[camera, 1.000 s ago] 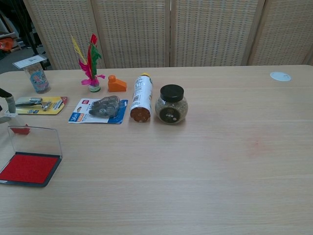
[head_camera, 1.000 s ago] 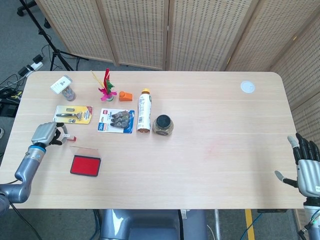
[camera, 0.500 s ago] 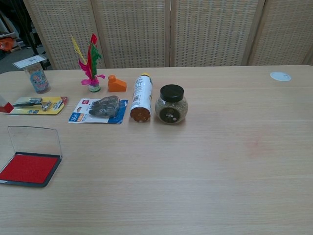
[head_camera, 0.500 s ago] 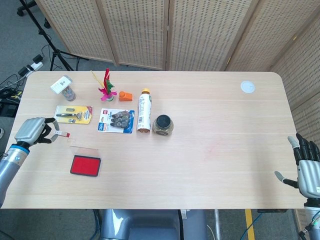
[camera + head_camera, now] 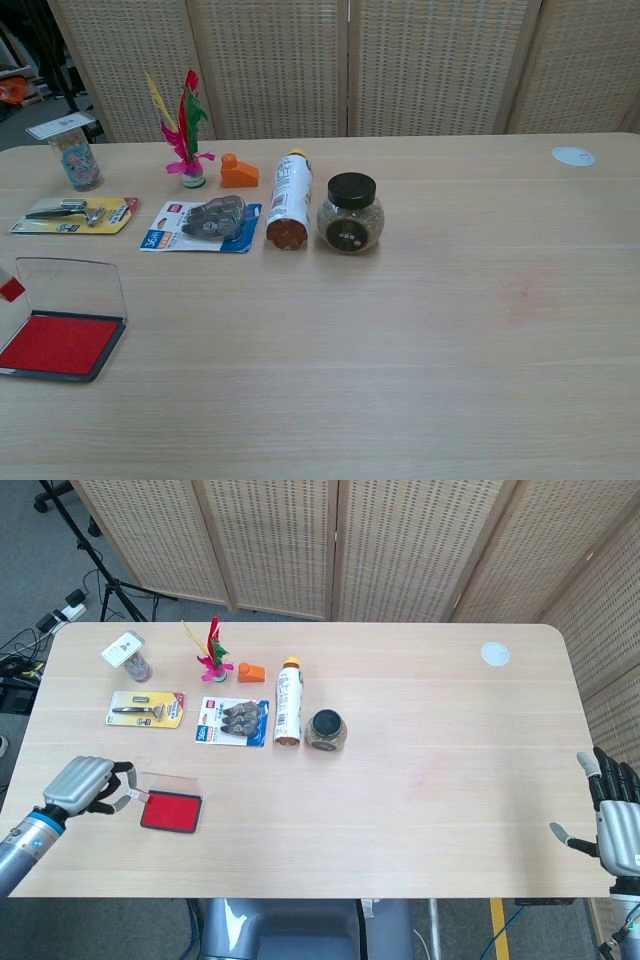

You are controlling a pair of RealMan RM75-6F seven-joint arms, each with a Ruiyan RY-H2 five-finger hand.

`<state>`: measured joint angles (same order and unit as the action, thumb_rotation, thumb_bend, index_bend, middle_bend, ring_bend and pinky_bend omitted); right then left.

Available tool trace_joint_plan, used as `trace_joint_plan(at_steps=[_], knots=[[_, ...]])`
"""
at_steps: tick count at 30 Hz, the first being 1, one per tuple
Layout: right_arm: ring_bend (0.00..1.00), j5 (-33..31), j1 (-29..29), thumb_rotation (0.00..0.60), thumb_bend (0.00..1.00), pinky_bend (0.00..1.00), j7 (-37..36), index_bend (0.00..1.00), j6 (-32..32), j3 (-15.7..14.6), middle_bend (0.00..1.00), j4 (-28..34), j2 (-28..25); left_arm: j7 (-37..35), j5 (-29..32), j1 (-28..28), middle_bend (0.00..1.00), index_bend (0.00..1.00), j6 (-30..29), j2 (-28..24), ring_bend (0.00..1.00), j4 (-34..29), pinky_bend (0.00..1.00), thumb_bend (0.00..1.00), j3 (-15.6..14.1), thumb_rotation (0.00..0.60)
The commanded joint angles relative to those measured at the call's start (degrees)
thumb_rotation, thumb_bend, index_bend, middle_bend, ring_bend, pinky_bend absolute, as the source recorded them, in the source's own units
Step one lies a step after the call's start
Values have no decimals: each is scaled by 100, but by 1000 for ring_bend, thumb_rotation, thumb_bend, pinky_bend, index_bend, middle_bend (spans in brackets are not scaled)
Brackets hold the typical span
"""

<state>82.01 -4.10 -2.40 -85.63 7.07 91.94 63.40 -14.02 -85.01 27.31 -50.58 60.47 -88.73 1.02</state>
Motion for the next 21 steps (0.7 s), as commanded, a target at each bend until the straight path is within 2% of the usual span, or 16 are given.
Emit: trace_joint_plan(at_steps=[1,6,12,21], knots=[[0,-8,8,600,0,0,-29,0,-14,9,0,4,-15,350,283,19,1000,613,110,373,984,102,962,366,-23,600],[0,-51,-6,600,0,0,-78,0,41,19,0,0,-36,236,609,90,1000,614,375,892,984,409,962,367,-12,600],[0,-81,12,600,0,0,-96,0,5,43,0,-1,-59,234,624,113,1000,619,368,1009,984,434,962,369,-43,600],[0,-103,16,600,0,0,-130,0,6,56,0,4,-74,854,816,56,1000,623,125,1191,984,470,962,372,-56,600]])
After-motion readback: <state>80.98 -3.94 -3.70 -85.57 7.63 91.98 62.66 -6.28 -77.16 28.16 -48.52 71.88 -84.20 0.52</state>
